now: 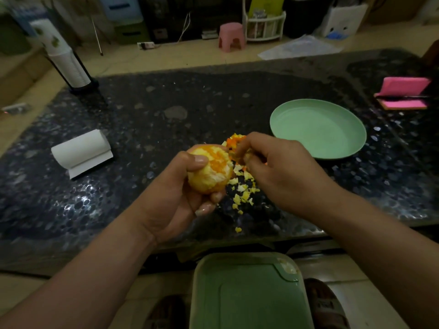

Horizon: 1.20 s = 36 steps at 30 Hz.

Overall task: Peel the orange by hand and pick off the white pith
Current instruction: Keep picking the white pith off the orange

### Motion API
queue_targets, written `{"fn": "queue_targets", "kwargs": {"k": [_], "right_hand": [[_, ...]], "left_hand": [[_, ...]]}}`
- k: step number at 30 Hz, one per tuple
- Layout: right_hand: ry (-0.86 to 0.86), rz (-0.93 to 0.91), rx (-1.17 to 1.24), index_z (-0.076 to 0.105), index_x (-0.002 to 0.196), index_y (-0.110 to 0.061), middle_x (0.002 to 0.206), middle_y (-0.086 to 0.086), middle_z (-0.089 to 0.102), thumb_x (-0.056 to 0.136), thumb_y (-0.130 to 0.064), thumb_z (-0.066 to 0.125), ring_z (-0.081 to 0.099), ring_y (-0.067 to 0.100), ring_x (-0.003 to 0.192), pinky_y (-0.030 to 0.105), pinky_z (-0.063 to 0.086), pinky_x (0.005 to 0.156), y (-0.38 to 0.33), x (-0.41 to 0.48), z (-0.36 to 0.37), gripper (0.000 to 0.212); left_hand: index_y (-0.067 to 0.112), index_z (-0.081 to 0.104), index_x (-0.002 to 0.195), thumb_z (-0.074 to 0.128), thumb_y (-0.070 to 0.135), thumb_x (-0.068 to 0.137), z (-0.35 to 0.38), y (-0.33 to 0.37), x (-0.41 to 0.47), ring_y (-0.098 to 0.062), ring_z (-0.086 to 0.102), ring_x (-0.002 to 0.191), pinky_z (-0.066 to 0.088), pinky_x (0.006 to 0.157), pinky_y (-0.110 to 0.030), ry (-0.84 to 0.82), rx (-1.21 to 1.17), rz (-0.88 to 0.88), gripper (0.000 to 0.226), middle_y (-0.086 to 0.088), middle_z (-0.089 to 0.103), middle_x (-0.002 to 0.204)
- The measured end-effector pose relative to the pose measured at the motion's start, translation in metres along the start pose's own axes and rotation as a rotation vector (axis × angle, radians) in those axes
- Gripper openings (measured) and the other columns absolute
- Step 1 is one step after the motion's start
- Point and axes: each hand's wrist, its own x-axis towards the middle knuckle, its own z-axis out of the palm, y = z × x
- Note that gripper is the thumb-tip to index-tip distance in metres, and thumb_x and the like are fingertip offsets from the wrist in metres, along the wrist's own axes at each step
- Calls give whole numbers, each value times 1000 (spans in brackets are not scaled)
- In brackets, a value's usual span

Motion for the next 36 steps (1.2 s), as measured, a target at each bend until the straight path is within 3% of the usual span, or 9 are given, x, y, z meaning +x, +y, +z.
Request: {"fn": "queue_targets", "kwargs": {"k": [3,5,8,14,20,24,30,36], "right_hand": [[33,-38,13,70,105,-32,85,-13,67,103,-29,64,61,6,77,25,47,64,-8,-2,-4,7],[44,-72,18,72,105,-32,86,-16,65,100,-27,68,62,3,78,15,43,62,-12,-6,-8,9],[41,-109,-5,74,107,-31,83,-19,64,96,-30,74,62,2,76,11,40,63,-15,-8,-10,11],[68,-204,-158,77,102,-26,84,-13,69,95,-29,73,60,6,73,34,54,66,-14,-7,-4,9],[118,-264,-317,67,84,-20,77,-2,65,90,-29,61,58,22,67,43,51,58,-17,-6,2,13],[145,-262,-329,61,79,-18,73,-3,59,88,-25,63,53,21,63,41,48,55,-20,-5,4,11],[99,-136,-75,70,86,-26,68,-15,59,91,-21,74,57,6,64,18,40,57,-9,-1,-5,8],[70,-17,-14,66,97,-32,72,-14,61,98,-21,69,58,6,66,24,44,58,3,0,-4,11]], "left_hand": [[5,53,143,65,32,76,-1,-2,2,-22,55,64,38,40,-24,51,39,13,74,-19,61,101],[6,56,139,58,29,82,0,-2,4,-22,55,64,38,41,-25,84,65,18,62,-17,62,100],[12,62,130,56,29,84,0,-3,5,-22,56,65,39,42,-26,122,132,33,50,-16,63,97],[17,64,124,60,29,82,3,-6,4,-21,60,68,43,47,-30,147,325,55,44,-11,66,94],[20,64,119,62,30,82,7,-10,6,-18,61,65,42,45,-28,191,418,87,38,-9,67,89],[21,66,118,62,30,83,6,-10,4,-21,62,69,43,47,-31,156,395,80,36,-8,69,92],[13,65,126,56,26,84,4,-4,-1,-22,57,66,40,43,-28,50,216,51,45,-15,64,94],[9,63,132,63,27,80,3,-1,-1,-23,58,67,42,43,-26,1,57,32,56,-16,65,97]]}}
